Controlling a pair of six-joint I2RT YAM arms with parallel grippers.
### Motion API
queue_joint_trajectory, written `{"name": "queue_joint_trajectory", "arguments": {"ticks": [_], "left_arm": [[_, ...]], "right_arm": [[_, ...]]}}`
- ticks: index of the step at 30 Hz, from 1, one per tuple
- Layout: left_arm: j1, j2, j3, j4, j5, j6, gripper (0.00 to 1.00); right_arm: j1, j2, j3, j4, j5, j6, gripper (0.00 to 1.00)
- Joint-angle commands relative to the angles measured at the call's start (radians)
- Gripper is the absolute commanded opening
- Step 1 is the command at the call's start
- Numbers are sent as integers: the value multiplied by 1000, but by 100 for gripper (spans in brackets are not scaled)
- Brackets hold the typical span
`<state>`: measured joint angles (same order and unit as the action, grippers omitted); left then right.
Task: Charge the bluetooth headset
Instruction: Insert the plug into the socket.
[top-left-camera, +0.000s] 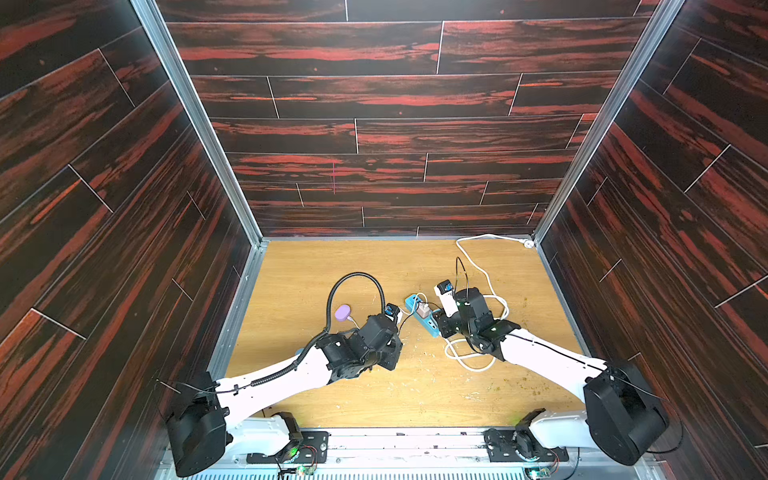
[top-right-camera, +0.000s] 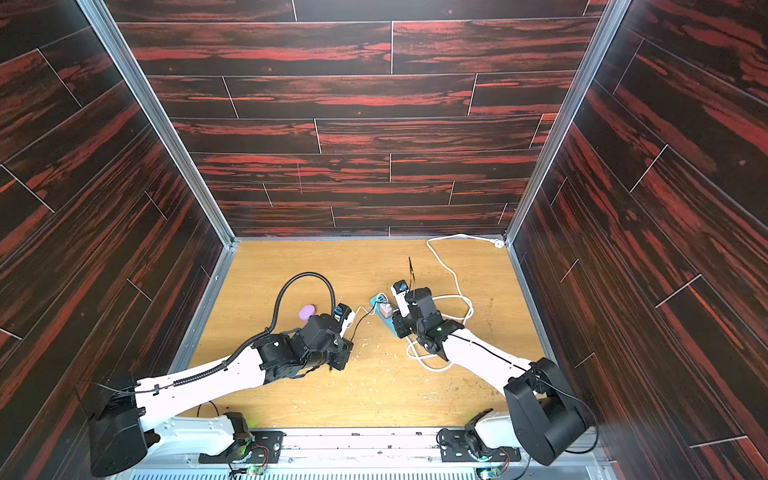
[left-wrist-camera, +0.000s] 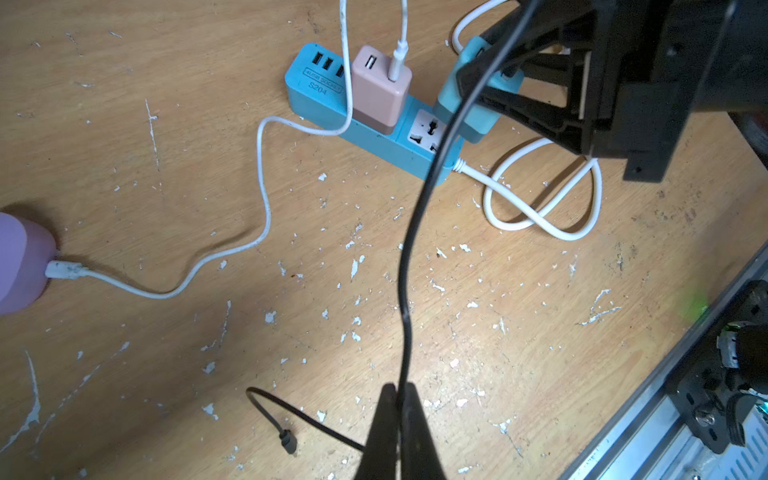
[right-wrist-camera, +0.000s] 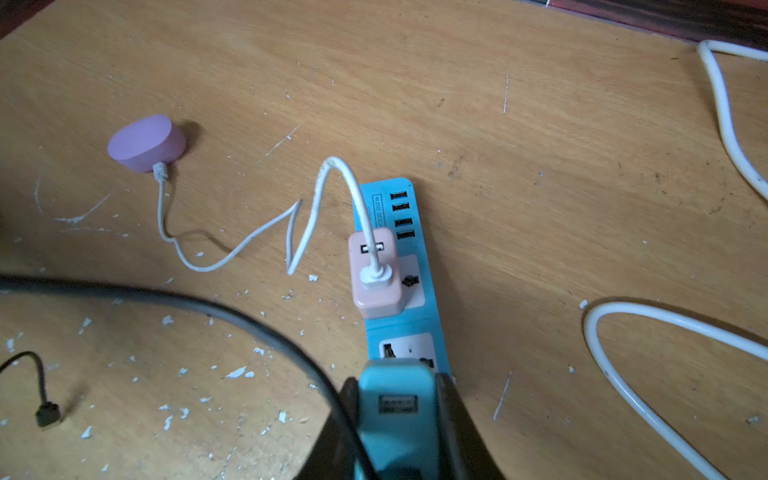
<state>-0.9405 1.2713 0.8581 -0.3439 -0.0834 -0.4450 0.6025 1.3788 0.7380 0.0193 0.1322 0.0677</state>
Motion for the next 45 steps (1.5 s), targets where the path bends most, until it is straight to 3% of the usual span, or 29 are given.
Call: {"name": "queue_joint_trajectory", "arguments": {"ticks": [1,45], "left_arm": [[6,6,26,-16,5,-3,1],[22,8,-28,38,23,-20,1]], "right_arm": [[-6,17,24,32,-22,-24,9],[-5,140,28,71,-23,-70,9]]}}
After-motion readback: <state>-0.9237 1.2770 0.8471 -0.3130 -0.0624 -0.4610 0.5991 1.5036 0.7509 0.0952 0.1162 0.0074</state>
